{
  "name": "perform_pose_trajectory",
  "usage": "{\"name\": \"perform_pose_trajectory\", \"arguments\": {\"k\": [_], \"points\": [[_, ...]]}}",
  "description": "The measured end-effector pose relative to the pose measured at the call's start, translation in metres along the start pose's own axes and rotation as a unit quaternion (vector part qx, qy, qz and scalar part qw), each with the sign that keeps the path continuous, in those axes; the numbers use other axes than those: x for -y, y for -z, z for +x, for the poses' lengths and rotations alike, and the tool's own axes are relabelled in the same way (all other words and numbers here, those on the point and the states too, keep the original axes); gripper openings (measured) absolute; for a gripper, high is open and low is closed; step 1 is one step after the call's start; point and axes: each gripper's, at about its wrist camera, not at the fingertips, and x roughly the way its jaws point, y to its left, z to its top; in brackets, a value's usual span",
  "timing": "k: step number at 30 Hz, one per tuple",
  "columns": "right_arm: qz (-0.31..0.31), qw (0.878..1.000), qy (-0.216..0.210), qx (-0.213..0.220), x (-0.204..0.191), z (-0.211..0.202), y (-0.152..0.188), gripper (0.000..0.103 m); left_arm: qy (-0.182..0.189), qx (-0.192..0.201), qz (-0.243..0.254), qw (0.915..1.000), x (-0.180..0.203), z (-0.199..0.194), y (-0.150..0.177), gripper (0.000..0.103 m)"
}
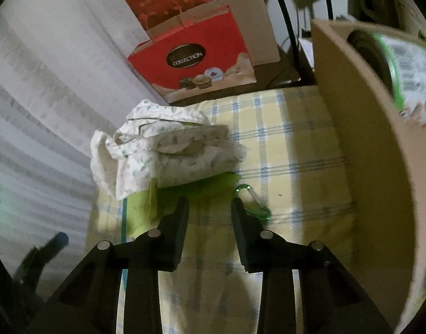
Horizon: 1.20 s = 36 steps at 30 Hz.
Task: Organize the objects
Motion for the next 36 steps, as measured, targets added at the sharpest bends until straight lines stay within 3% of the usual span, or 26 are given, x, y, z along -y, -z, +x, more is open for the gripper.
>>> {"name": "perform_pose_trajectory", "arguments": {"k": [5,17,24,36], "points": [[0.032,0.999,-0.033,-0.003,0.007,0.017,-0.003,0.032,-0.004,0.001,0.003,1.0000,-0.003,0.001,-0.001,0.102],[0.050,0.998,-0.044,0.004,0.008,0.039,-0.008,0.032,0.001,-0.004,-0.003,1.0000,-0.009,0.008,-0.001,0.102],[0.064,0.997,-0.048,0.016,0.010,0.047,-0.010,0.016,0.001,-0.008,-0.005,1.0000,-0.011,0.010,0.000,0.102],[0.055,0.995,-0.047,0.070,0.005,0.012,-0.011,0.006,0.012,-0.003,-0.023,0.9997,-0.018,0.004,-0.006,0.102]]}}
